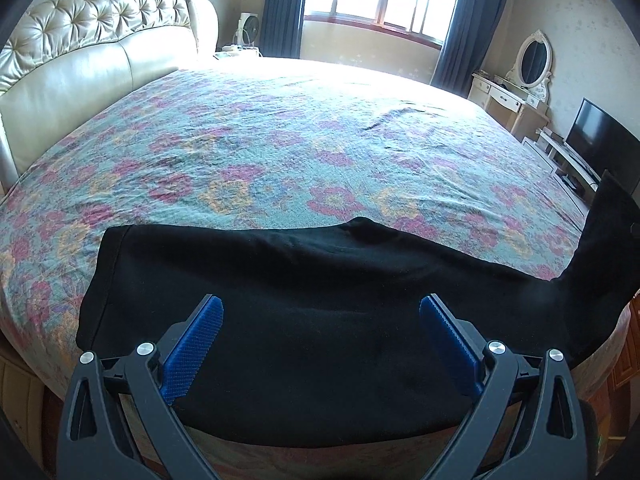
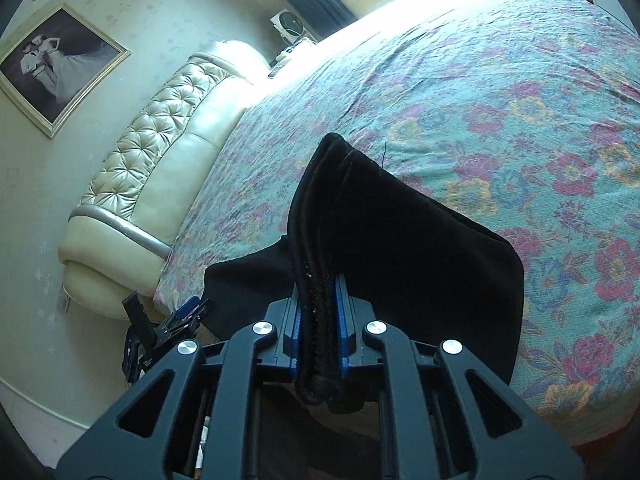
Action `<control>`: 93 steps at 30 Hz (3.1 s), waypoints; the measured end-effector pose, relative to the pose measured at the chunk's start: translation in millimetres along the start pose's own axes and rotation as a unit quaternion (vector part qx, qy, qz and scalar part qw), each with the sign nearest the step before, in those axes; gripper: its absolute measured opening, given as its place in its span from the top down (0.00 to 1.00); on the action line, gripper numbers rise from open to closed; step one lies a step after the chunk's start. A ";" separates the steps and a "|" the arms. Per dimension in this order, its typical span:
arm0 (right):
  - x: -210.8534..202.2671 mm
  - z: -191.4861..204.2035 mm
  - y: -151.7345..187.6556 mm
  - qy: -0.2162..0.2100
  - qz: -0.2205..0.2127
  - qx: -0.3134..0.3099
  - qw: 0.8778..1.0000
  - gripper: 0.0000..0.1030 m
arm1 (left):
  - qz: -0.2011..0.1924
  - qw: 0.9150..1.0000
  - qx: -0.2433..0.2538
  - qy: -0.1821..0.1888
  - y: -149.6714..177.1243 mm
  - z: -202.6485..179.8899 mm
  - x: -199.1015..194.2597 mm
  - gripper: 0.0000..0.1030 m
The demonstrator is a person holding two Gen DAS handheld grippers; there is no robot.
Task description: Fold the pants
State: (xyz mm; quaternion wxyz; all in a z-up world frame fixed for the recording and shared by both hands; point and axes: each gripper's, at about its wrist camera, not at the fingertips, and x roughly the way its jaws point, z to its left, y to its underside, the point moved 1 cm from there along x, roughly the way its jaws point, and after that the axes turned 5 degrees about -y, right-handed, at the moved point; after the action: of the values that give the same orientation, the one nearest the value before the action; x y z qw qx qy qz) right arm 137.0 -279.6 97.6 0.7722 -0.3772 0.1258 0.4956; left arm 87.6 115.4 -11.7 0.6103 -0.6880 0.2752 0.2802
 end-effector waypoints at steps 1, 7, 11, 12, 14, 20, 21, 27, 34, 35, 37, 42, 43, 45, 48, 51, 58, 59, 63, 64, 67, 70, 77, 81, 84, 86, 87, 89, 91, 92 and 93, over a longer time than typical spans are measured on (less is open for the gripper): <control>9.5 4.3 1.0 -0.001 0.005 -0.002 1.000 0.87 | 0.000 1.000 -0.004 0.000 -0.7 2.4 -0.3 0.05; 72.0 22.8 12.9 -0.008 0.047 -0.006 0.999 0.87 | -0.003 1.000 -0.024 -0.002 -3.2 13.8 -3.1 0.05; 111.5 28.8 23.2 -0.001 0.069 -0.007 0.998 0.87 | -0.004 0.999 -0.034 -0.003 -4.1 20.5 -3.1 0.05; 121.0 29.1 26.1 0.000 0.075 -0.004 0.997 0.87 | -0.003 0.999 -0.037 -0.004 -3.9 21.8 -3.1 0.05; 139.2 27.6 31.2 0.000 0.088 0.003 0.996 0.87 | -0.002 0.999 -0.041 -0.003 -3.3 24.3 -2.1 0.05; 178.9 22.8 43.8 0.038 0.107 -0.003 0.993 0.87 | 0.001 0.999 -0.050 -0.003 -1.6 29.0 0.1 0.05; 183.9 21.4 46.7 0.042 0.110 -0.002 0.993 0.87 | 0.001 0.999 -0.050 -0.003 -1.5 29.0 0.5 0.05; 204.5 12.1 59.1 0.049 0.117 0.009 0.992 0.79 | 0.005 0.999 -0.051 -0.004 -0.1 30.7 4.2 0.05; 220.5 11.5 69.0 0.036 0.125 0.025 0.991 0.63 | 0.011 0.999 -0.046 -0.005 4.0 27.8 8.0 0.05; 222.2 12.2 70.3 0.033 0.125 0.024 0.991 0.60 | 0.012 0.999 -0.045 -0.005 3.9 27.9 9.3 0.05; 225.2 13.4 72.8 0.023 0.127 0.026 0.991 0.57 | 0.014 0.999 -0.044 -0.006 5.2 27.3 10.7 0.05; 225.4 15.3 76.2 -0.001 0.125 0.040 0.991 0.50 | 0.020 0.999 -0.046 -0.007 7.6 29.3 13.7 0.05; 224.8 15.6 77.8 -0.008 0.126 0.043 0.991 0.49 | 0.019 0.999 -0.046 -0.007 7.6 30.2 14.3 0.05; 226.1 14.7 81.3 -0.037 0.125 0.061 0.990 0.44 | 0.018 0.999 -0.049 -0.008 7.7 32.6 15.0 0.05; 232.2 15.6 83.6 -0.070 0.129 0.061 0.987 0.39 | 0.019 0.998 -0.061 -0.002 8.1 38.4 14.8 0.05; 232.2 16.9 82.1 -0.092 0.125 0.053 0.986 0.38 | 0.019 0.997 -0.071 0.003 8.7 48.4 13.6 0.05; 206.6 33.6 87.2 -0.112 0.121 0.014 0.986 0.38 | 0.011 0.996 -0.085 0.036 4.6 110.7 3.9 0.05; 202.4 37.9 90.7 -0.111 0.122 0.003 0.986 0.38 | 0.008 0.995 -0.086 0.041 2.6 124.6 2.4 0.05; 189.5 48.4 107.6 -0.119 0.125 -0.012 0.985 0.38 | 0.026 0.989 -0.112 0.089 -1.8 190.4 12.6 0.05; 188.3 50.4 111.9 -0.123 0.128 -0.011 0.984 0.38 | 0.038 0.987 -0.121 0.098 -2.1 205.5 18.9 0.05; 189.6 58.8 124.8 -0.130 0.140 -0.012 0.982 0.38 | 0.074 0.975 -0.164 0.127 2.1 248.3 44.0 0.05; 191.8 63.3 135.4 -0.133 0.154 -0.010 0.979 0.38 | 0.122 0.958 -0.203 0.160 10.5 275.9 75.0 0.05; 200.4 63.6 149.1 -0.129 0.178 0.000 0.976 0.37 | 0.139 0.940 -0.202 0.238 12.7 280.4 104.1 0.05; 206.7 61.0 152.8 -0.126 0.182 0.011 0.975 0.37 | 0.146 0.940 -0.178 0.252 9.9 267.3 112.9 0.05; 210.5 61.0 156.0 -0.127 0.186 0.014 0.974 0.37 | 0.143 0.928 -0.185 0.289 6.7 259.8 118.2 0.05; 211.2 61.3 158.0 -0.129 0.188 0.015 0.973 0.37 | 0.145 0.925 -0.179 0.302 4.4 251.5 122.6 0.05; 211.4 61.9 158.9 -0.131 0.189 0.016 0.973 0.37 | 0.146 0.926 -0.173 0.303 4.1 247.1 124.7 0.05; 210.4 63.7 160.1 -0.132 0.188 0.014 0.973 0.37 | 0.140 0.928 -0.167 0.301 3.4 242.2 127.1 0.05; 209.7 64.2 160.0 -0.131 0.186 0.015 0.974 0.37 | 0.135 0.928 -0.174 0.299 3.3 241.0 127.9 0.05; 209.5 63.5 160.0 -0.132 0.185 0.016 0.974 0.37 | 0.133 0.928 -0.175 0.299 3.2 238.8 127.8 0.05; 208.9 63.8 160.5 -0.131 0.184 0.017 0.974 0.37 | 0.134 0.929 -0.174 0.299 3.1 237.7 127.8 0.06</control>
State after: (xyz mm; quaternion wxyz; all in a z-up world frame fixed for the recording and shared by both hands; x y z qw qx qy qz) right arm 87.2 -58.5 -51.0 0.6840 -0.2664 0.0993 0.6718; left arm 162.0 346.7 -129.3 0.3270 -0.7921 0.4814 0.1843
